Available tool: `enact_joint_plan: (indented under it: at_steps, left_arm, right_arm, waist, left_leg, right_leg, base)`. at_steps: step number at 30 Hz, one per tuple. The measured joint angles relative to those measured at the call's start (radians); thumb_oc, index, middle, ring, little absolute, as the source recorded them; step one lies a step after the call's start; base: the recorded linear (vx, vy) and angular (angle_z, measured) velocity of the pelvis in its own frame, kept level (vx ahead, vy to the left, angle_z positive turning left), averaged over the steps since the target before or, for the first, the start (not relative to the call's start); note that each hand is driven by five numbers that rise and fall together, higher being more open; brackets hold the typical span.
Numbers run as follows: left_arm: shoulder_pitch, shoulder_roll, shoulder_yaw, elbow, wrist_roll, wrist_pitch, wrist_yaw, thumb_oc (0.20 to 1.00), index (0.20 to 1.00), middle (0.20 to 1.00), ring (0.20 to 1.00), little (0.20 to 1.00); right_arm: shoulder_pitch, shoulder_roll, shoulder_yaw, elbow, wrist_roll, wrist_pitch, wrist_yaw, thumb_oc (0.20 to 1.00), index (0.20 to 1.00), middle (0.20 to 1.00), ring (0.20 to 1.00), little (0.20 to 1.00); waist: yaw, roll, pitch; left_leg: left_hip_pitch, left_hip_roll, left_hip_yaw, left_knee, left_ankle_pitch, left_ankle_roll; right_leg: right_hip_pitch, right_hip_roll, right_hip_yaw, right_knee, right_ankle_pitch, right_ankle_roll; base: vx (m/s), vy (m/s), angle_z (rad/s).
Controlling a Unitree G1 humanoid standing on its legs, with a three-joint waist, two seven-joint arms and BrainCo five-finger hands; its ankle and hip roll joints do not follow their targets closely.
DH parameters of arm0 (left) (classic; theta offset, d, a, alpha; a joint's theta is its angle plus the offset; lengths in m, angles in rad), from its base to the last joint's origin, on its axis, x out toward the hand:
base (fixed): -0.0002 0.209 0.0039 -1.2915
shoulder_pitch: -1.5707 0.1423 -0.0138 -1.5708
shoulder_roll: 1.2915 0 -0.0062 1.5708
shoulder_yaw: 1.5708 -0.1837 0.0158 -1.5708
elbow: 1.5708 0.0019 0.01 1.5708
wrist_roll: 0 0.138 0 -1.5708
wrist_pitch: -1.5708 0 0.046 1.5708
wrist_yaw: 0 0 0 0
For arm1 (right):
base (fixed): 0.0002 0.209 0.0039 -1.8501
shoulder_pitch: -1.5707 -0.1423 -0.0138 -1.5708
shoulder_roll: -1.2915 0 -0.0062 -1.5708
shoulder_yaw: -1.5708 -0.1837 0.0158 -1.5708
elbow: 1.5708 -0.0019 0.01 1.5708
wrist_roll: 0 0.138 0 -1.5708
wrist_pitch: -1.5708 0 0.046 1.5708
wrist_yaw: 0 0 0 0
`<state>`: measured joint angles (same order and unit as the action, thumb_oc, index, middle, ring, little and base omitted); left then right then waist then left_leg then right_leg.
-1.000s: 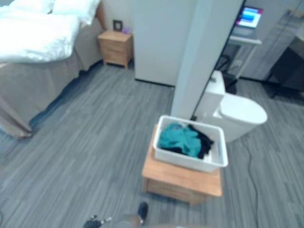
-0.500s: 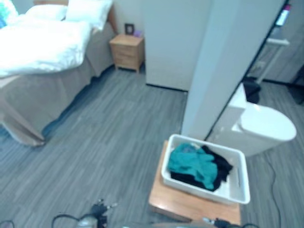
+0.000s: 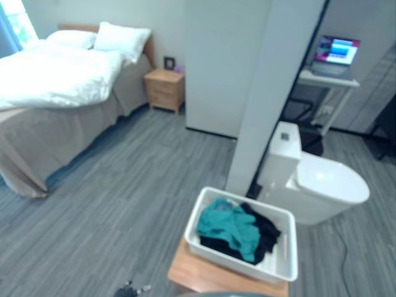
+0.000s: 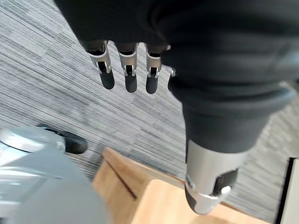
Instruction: Grab the laundry basket,head to the washer,open it,put in the laundry and shut it.
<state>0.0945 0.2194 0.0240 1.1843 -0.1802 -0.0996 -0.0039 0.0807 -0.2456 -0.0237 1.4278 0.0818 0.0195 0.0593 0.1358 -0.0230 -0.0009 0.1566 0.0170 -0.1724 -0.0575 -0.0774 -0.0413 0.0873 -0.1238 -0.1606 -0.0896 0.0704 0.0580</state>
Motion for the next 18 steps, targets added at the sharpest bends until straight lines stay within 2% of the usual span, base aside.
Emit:
enact_joint_plan:
  at_steps: [1, 3, 5, 8, 12, 15, 17, 18]
  left_arm:
    - [0.010, 0.000, 0.019, -0.037, -0.002, 0.001, 0.001, 1.000, 1.000, 1.000, 1.000, 1.000]
    - [0.124, -0.040, 0.195, -0.272, -0.040, 0.011, 0.004, 1.000, 1.000, 1.000, 1.000, 1.000]
    - [0.179, -0.059, 0.270, -0.360, -0.062, -0.002, 0.011, 1.000, 1.000, 1.000, 1.000, 1.000]
    - [0.238, -0.056, 0.284, -0.379, -0.072, 0.008, 0.024, 1.000, 1.000, 1.000, 1.000, 1.000]
    - [0.233, -0.055, 0.261, -0.379, -0.076, 0.022, 0.044, 1.000, 1.000, 1.000, 1.000, 1.000]
    - [0.202, -0.057, 0.261, -0.386, -0.075, 0.027, 0.043, 1.000, 1.000, 1.000, 1.000, 1.000]
    - [0.204, -0.054, 0.245, -0.442, -0.075, 0.043, 0.045, 1.000, 1.000, 1.000, 1.000, 1.000]
    - [0.203, -0.050, 0.215, -0.504, -0.076, 0.061, 0.046, 1.000, 1.000, 1.000, 1.000, 1.000]
  right_arm:
    - [0.012, 0.000, -0.031, -0.004, 0.006, -0.001, -0.002, 1.000, 1.000, 1.000, 1.000, 1.000]
    - [0.085, 0.014, -0.263, -0.055, 0.040, -0.027, -0.005, 1.000, 1.000, 1.000, 1.000, 1.000]
    - [0.143, -0.002, -0.362, -0.078, 0.060, -0.032, -0.020, 1.000, 1.000, 1.000, 1.000, 1.000]
    - [0.246, -0.042, -0.449, -0.078, 0.088, -0.032, -0.034, 1.000, 1.000, 1.000, 1.000, 1.000]
    - [0.270, -0.111, -0.486, -0.098, 0.119, -0.043, -0.061, 1.000, 1.000, 1.000, 1.000, 1.000]
    - [0.241, -0.113, -0.485, -0.128, 0.127, -0.045, -0.063, 1.000, 1.000, 1.000, 1.000, 1.000]
    - [0.234, -0.121, -0.509, -0.263, 0.135, -0.042, -0.074, 1.000, 1.000, 1.000, 1.000, 1.000]
    - [0.253, -0.115, -0.508, -0.476, 0.121, -0.006, -0.096, 1.000, 1.000, 1.000, 1.000, 1.000]
  waist:
    - [-0.002, 0.005, -0.002]
    - [-0.022, 0.006, -0.008]
    - [-0.026, 0.018, -0.018]
    - [-0.052, 0.032, -0.017]
    - [-0.080, 0.044, -0.011]
    - [-0.081, 0.043, -0.013]
    - [-0.082, 0.054, -0.007]
    - [-0.089, 0.060, -0.003]
  left_leg:
    - [0.000, 0.001, 0.002, -0.001, 0.002, 0.003]
    - [0.002, 0.003, 0.014, -0.010, 0.007, -0.003]
    - [0.004, 0.003, 0.030, -0.013, 0.008, -0.001]
    - [0.020, 0.003, 0.048, -0.029, 0.009, 0.002]
    - [0.023, 0.005, 0.061, -0.041, 0.009, 0.003]
    - [0.023, 0.009, 0.069, -0.043, 0.008, 0.005]
    - [0.022, 0.008, 0.078, -0.044, 0.006, 0.010]
    - [0.020, 0.006, 0.080, -0.044, 0.008, 0.013]
  right_leg:
    - [-0.002, 0.001, 0.003, 0.001, 0.001, -0.001]
    - [-0.015, 0.003, 0.013, 0.003, 0.000, -0.001]
    - [-0.019, 0.004, 0.029, 0.003, 0.002, 0.002]
    - [-0.019, 0.005, 0.042, 0.003, 0.007, 0.012]
    - [-0.028, 0.008, 0.063, -0.003, 0.006, 0.012]
    - [-0.032, 0.013, 0.068, -0.003, 0.005, 0.011]
    - [-0.038, 0.014, 0.079, -0.004, 0.006, 0.012]
    - [-0.042, 0.014, 0.082, -0.004, 0.007, 0.014]
  base:
    - [0.06, -0.024, -0.07]
    - [0.04, -0.012, -0.16]
    - [0.03, -0.013, -0.25]
    - [0.03, -0.017, -0.15]
    - [0.01, -0.010, -0.13]
    - [0.01, 0.001, -0.08]
    - [0.00, 0.005, -0.16]
    - [-0.01, 0.006, -0.20]
